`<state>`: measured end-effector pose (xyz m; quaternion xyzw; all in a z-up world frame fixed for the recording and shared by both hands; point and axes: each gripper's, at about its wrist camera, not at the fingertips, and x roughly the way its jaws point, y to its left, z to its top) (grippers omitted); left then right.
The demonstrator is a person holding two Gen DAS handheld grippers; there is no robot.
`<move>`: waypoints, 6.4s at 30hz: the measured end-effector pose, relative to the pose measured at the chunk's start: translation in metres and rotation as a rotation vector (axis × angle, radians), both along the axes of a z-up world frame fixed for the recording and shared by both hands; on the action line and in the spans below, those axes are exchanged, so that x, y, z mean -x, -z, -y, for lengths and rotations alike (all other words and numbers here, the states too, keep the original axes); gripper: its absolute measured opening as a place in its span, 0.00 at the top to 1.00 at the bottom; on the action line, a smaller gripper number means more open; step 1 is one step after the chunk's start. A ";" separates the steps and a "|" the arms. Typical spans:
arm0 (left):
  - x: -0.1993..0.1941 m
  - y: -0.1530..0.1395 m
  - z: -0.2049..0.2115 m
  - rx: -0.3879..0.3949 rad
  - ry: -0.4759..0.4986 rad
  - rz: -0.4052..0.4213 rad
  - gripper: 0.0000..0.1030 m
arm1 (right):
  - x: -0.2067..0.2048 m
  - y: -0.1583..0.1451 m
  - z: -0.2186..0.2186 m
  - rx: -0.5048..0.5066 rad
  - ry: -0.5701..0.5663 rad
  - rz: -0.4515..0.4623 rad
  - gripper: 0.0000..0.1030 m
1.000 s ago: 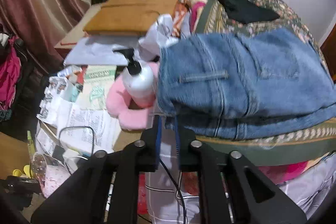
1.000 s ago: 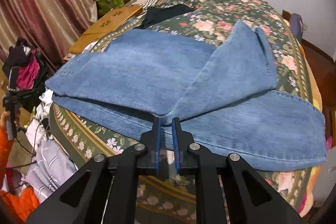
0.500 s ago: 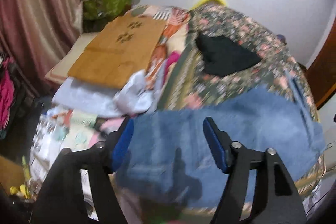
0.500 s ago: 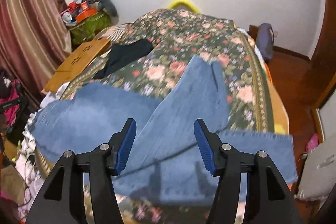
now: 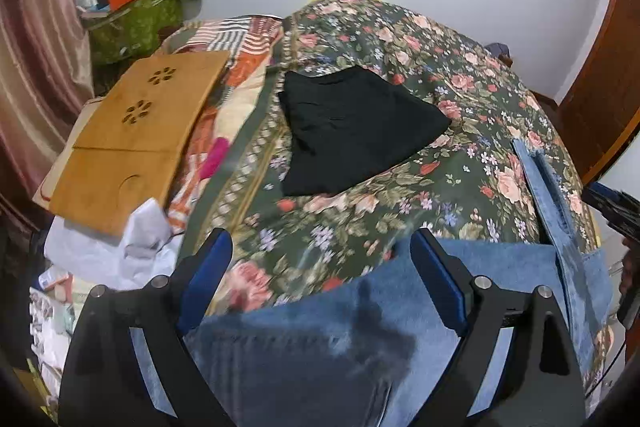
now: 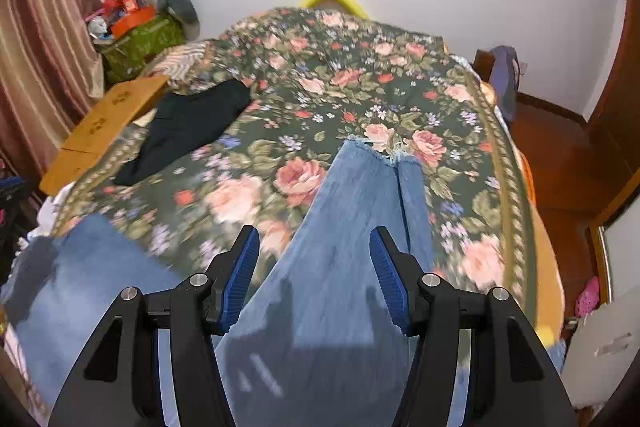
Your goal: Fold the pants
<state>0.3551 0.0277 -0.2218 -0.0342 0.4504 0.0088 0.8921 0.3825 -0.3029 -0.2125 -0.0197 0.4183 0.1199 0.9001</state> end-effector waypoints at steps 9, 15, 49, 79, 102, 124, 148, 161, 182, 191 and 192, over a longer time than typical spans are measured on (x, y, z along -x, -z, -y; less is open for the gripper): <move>-0.039 0.037 0.016 -0.015 0.037 -0.067 0.12 | -0.083 0.053 -0.003 -0.049 0.043 -0.103 0.48; -0.045 0.060 0.022 -0.026 0.049 -0.097 0.12 | -0.106 0.082 0.002 -0.117 0.058 -0.180 0.58; 0.084 0.039 0.159 -0.142 0.253 -0.144 0.12 | 0.138 -0.032 0.227 -0.130 0.304 -0.022 0.95; 0.113 -0.018 0.042 -0.078 0.019 0.040 0.09 | 0.164 -0.038 0.107 -0.037 0.138 0.056 0.65; 0.108 0.096 -0.194 0.106 -0.126 -0.176 0.10 | 0.039 0.019 -0.200 0.009 -0.363 -0.083 0.62; 0.131 0.103 -0.160 0.050 -0.049 -0.161 0.77 | 0.016 0.049 -0.242 0.157 -0.423 -0.086 0.94; 0.210 0.094 -0.160 0.307 -0.207 -0.183 0.64 | 0.153 0.029 -0.166 -0.061 -0.385 -0.244 0.66; 0.219 0.084 -0.150 0.123 -0.285 -0.185 0.42 | 0.176 0.029 -0.138 -0.084 -0.313 -0.171 0.63; 0.089 -0.001 0.060 0.020 0.011 -0.069 0.23 | 0.215 0.030 0.215 -0.205 0.553 -0.021 0.44; 0.067 0.059 0.165 -0.051 0.179 -0.199 0.19 | 0.199 0.075 0.264 -0.307 0.683 -0.058 0.44; 0.069 0.060 0.171 -0.087 0.179 -0.181 0.17 | 0.197 0.078 0.267 -0.327 0.688 -0.059 0.44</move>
